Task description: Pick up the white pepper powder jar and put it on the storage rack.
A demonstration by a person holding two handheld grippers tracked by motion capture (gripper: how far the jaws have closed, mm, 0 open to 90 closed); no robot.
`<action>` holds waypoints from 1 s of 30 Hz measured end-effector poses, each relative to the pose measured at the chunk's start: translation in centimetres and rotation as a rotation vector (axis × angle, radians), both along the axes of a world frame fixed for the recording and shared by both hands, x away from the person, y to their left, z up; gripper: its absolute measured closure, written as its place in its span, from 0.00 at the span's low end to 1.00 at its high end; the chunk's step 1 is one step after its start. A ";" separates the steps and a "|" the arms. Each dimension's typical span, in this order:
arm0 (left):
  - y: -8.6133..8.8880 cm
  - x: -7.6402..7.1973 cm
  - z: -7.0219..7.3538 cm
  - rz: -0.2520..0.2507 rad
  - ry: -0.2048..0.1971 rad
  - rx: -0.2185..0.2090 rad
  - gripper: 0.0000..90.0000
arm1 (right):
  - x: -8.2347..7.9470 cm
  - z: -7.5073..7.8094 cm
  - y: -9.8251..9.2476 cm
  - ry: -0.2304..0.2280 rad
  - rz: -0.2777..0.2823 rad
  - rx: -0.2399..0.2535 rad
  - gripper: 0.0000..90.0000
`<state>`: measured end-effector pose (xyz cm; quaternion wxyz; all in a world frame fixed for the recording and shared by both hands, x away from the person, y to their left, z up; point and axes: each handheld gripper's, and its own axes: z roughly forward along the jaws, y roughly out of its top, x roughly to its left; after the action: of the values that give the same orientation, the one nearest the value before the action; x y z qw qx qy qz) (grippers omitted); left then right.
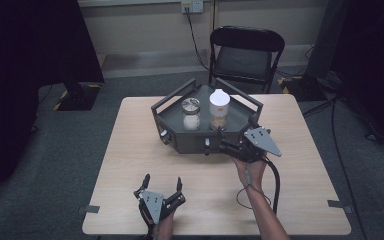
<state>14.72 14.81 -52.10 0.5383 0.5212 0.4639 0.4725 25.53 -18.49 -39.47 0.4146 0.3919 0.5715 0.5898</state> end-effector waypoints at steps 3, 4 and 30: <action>0.0 0.0 0.0 0.000 0.000 0.000 0.00 | -0.4 -0.1 -0.4 0.005 0.011 0.031 0.00; 0.0 0.0 0.0 0.000 0.000 0.001 0.00 | -0.6 -0.3 -0.4 -0.001 0.008 0.036 0.00; 0.0 0.0 0.0 0.000 -0.001 0.001 0.00 | -6.3 -2.6 -1.1 -0.053 -0.049 -0.014 0.00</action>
<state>14.73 14.82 -52.12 0.5384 0.5213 0.4635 0.4729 19.20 -19.60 -42.05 0.4466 0.3871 0.5548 0.5856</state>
